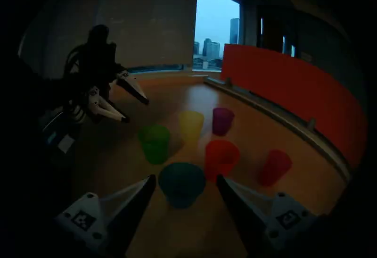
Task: Pour water
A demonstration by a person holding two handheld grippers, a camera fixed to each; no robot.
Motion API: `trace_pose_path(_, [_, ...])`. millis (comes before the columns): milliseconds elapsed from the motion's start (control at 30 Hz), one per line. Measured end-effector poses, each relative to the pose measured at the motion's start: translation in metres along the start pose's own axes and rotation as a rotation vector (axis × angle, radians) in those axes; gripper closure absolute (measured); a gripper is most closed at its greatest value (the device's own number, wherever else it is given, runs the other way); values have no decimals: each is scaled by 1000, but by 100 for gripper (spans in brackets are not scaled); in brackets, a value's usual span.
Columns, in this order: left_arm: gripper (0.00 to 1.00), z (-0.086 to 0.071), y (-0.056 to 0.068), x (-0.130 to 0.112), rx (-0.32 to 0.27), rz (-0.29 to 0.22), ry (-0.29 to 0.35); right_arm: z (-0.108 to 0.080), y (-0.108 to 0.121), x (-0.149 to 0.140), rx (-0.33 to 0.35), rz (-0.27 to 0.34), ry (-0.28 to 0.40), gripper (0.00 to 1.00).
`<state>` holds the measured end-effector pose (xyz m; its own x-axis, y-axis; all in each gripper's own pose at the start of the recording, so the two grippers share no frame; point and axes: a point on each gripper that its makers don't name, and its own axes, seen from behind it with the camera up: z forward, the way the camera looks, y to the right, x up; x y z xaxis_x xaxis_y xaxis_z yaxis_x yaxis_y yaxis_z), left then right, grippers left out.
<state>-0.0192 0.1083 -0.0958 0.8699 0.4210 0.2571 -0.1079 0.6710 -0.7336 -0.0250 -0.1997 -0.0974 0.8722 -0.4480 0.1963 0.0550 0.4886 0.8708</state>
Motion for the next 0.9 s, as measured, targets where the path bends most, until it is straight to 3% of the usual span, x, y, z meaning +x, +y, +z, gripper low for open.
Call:
trace_pose_path(300, [1,-5,-20,0,74,-45,24,-11,8,8,-43,28,20,1])
trace_pose_path(500, [0,-14,-52,2,183,-100,47,-21,23,15,-115,79,45,0])
trace_pose_path(900, [1,-31,-83,20,334,-162,132,-52,61,18,-310,142,89,0])
